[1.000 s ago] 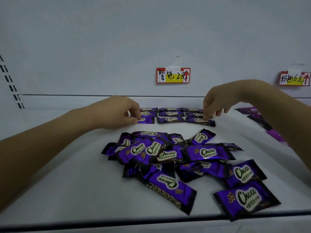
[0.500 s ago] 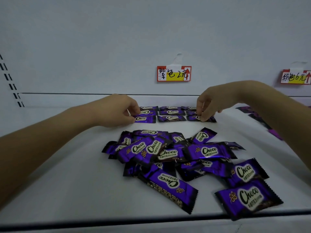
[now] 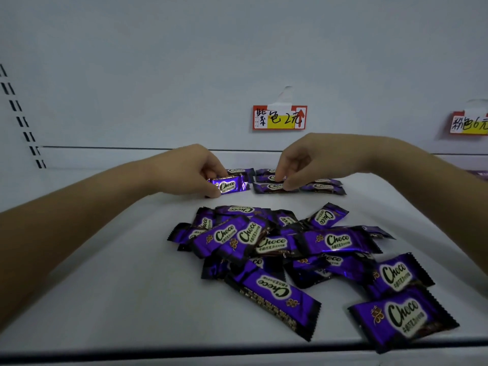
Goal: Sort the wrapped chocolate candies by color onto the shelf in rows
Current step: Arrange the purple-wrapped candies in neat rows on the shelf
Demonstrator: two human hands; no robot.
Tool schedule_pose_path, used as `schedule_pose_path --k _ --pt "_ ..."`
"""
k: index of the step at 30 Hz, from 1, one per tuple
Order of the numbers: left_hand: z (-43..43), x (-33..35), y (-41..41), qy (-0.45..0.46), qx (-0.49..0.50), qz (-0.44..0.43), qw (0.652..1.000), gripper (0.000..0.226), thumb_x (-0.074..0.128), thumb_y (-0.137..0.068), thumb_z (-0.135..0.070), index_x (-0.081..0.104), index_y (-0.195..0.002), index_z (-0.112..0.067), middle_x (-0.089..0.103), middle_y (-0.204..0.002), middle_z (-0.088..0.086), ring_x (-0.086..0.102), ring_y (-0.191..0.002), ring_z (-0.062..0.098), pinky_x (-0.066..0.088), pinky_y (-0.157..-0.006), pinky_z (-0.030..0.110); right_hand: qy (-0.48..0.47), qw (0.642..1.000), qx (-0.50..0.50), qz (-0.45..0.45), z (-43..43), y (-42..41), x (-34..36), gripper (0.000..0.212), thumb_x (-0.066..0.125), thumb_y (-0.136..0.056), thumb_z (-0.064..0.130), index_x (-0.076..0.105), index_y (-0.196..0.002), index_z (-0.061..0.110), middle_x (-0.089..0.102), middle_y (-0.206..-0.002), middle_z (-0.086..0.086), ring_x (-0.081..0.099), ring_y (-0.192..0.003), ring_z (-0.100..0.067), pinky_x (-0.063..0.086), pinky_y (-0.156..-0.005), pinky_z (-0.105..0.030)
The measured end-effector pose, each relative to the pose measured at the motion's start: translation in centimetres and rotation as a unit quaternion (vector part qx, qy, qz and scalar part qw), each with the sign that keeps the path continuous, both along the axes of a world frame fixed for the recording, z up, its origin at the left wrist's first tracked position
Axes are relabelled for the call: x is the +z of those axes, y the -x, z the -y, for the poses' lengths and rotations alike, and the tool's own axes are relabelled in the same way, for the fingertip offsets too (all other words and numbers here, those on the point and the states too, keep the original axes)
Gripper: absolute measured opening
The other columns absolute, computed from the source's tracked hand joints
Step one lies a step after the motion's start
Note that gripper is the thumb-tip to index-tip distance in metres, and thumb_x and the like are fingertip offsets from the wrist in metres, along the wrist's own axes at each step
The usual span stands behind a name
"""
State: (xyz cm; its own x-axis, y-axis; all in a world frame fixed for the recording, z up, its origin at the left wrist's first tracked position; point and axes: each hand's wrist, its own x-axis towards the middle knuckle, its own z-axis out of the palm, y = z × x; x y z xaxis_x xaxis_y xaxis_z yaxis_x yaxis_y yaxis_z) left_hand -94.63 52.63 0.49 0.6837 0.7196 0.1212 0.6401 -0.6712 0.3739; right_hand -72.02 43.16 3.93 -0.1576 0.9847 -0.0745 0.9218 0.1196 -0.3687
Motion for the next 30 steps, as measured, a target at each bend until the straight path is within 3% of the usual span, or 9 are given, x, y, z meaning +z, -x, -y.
schedule_pose_path --k 2,4,9,17,22,24,26,28,30 --pt "0.0 0.2 0.1 -0.009 -0.006 0.027 1.000 0.020 0.074 -0.078 -0.012 0.066 -0.088 -0.027 0.060 -0.080 -0.008 0.057 -0.072 0.011 0.042 -0.066 0.022 -0.008 1.000 -0.005 0.007 -0.1 0.1 -0.2 0.017 0.071 -0.081 0.030 0.069 -0.097 0.026 0.071 -0.089 0.008 0.066 -0.085 -0.010 0.051 -0.090 -0.034" --pt "0.1 0.4 0.2 -0.034 -0.016 0.015 0.999 0.024 0.072 -0.078 -0.008 0.062 -0.079 -0.030 0.059 -0.080 -0.006 0.059 -0.077 0.016 0.043 -0.067 0.024 -0.009 1.000 -0.009 0.012 -0.1 0.0 -0.3 0.017 0.070 -0.081 0.030 0.069 -0.097 0.026 0.070 -0.089 0.009 0.066 -0.085 -0.009 0.051 -0.091 -0.034" --pt "0.7 1.0 0.6 0.052 -0.056 -0.051 0.996 0.013 0.074 -0.079 -0.021 0.069 -0.085 -0.032 0.070 -0.097 -0.009 0.065 -0.092 0.009 0.050 -0.084 0.027 0.003 1.000 -0.014 0.024 -0.2 -0.2 -0.5 0.019 0.070 -0.082 0.029 0.068 -0.100 0.024 0.069 -0.091 0.011 0.064 -0.084 -0.005 0.050 -0.091 -0.030" --pt "0.3 0.1 0.1 0.004 -0.029 -0.019 0.999 0.006 0.072 -0.082 -0.023 0.067 -0.081 -0.026 0.071 -0.089 -0.010 0.067 -0.083 0.005 0.045 -0.069 0.016 -0.020 0.999 -0.020 0.034 -0.3 -0.4 -0.6 0.017 0.069 -0.082 0.029 0.069 -0.099 0.025 0.070 -0.092 0.008 0.065 -0.087 -0.009 0.050 -0.093 -0.036" --pt "0.4 0.5 -0.1 -0.030 -0.040 0.001 0.999 0.006 0.072 -0.082 -0.025 0.067 -0.081 -0.028 0.070 -0.089 -0.011 0.066 -0.087 0.007 0.046 -0.070 0.015 0.026 0.999 0.012 -0.027 0.5 0.4 0.0 0.017 0.071 -0.081 0.029 0.072 -0.097 0.025 0.072 -0.095 0.001 0.065 -0.091 -0.018 0.051 -0.085 -0.034" --pt "1.0 1.3 0.1 0.014 -0.073 0.016 0.997 0.007 0.073 -0.080 -0.031 0.069 -0.083 -0.025 0.071 -0.085 -0.007 0.067 -0.083 0.011 0.048 -0.067 0.014 0.083 0.995 0.042 -0.024 1.0 1.2 0.2 0.021 0.071 -0.081 0.031 0.072 -0.101 0.025 0.072 -0.095 0.004 0.065 -0.092 -0.016 0.052 -0.082 -0.032" --pt "2.0 1.9 0.1 0.082 -0.112 -0.011 0.990 0.028 0.070 -0.071 -0.048 0.073 -0.088 -0.026 0.072 -0.085 -0.006 0.066 -0.081 0.012 0.049 -0.072 0.019 0.123 0.990 0.060 -0.013 1.3 2.0 0.2 0.024 0.071 -0.079 0.032 0.070 -0.103 0.026 0.071 -0.086 0.012 0.065 -0.083 -0.005 0.052 -0.078 -0.026" --pt "3.0 2.1 0.0 0.112 -0.133 -0.066 0.983 0.038 0.065 -0.063 -0.058 0.073 -0.090 -0.032 0.070 -0.082 -0.017 0.062 -0.076 0.000 0.045 -0.068 0.013 0.143 0.988 0.062 -0.003 1.4 2.3 0.3 0.025 0.073 -0.078 0.030 0.068 -0.102 0.026 0.069 -0.082 0.014 0.063 -0.076 0.001 0.051 -0.079 -0.025" --pt "3.4 1.9 -0.2 0.124 -0.141 -0.083 0.979 0.034 0.066 -0.065 -0.054 0.073 -0.091 -0.032 0.067 -0.074 -0.022 0.059 -0.071 -0.007 0.041 -0.064 0.007 0.163 0.985 0.060 -0.001 1.6 2.3 0.5 0.026 0.074 -0.078 0.027 0.067 -0.103 0.024 0.069 -0.085 0.008 0.063 -0.075 0.000 0.052 -0.079 -0.026"
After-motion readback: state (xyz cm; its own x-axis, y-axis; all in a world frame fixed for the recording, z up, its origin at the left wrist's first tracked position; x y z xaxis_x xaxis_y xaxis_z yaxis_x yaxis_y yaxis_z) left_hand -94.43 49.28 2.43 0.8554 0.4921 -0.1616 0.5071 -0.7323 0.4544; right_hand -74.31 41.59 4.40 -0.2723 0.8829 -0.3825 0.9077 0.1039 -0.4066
